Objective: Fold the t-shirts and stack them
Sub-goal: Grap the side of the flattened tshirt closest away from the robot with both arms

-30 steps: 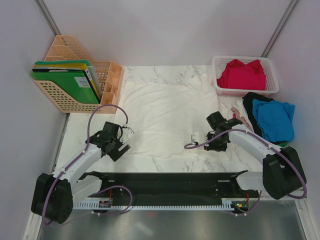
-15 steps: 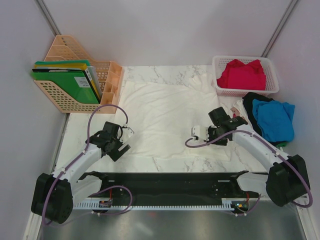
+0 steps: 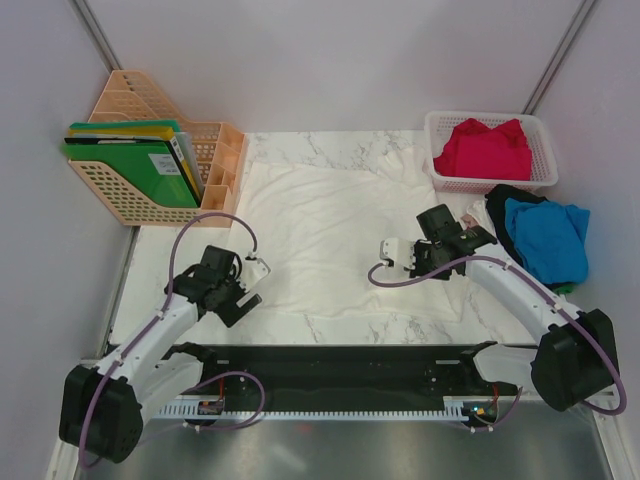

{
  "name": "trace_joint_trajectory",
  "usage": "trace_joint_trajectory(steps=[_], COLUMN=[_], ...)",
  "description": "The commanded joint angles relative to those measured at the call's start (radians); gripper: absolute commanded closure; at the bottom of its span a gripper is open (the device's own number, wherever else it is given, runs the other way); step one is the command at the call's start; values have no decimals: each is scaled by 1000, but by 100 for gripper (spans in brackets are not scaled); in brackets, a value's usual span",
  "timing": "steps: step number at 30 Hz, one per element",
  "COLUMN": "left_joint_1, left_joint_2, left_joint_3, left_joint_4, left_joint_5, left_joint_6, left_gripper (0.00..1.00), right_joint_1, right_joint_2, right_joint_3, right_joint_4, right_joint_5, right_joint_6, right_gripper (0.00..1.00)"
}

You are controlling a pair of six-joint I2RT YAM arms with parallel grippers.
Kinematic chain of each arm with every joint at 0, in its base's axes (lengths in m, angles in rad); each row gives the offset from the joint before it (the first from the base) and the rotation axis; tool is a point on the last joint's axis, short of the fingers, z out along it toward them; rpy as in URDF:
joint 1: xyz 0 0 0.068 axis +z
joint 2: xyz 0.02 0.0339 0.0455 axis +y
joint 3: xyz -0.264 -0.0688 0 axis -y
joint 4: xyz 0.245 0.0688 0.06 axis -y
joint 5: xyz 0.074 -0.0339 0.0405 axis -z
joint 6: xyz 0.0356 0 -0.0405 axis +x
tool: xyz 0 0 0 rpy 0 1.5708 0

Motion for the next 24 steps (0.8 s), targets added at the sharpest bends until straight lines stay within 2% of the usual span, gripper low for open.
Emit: trace_joint_trajectory(steps=[1,6,10,14,17,24], left_joint_1=[5,4,4,4,4,4], left_joint_2=[-76,-148,-134,-93,-114,-113], left_joint_3=[70,116,88,4,-51,-128], left_joint_4=[-76,-101,-113,-91,-9,95], left_joint_5=[95,109,123,53,-41,-128], left_joint_6=[96,121,146,207,261,330], left_gripper=[0,0,0,2,1,1], right_joint_1=[-1,2,0,2,2,2], right_joint_2=[1,21,30,33,39,47], right_joint_3=[14,20,37,49,49,48], right_joint_4=[18,16,16,12,9,6], right_joint_5=[-5,-17,-17,-20,-23,-32], right_joint_6=[21,29,33,36,43,50], right_gripper=[100,100,100,100,100,100])
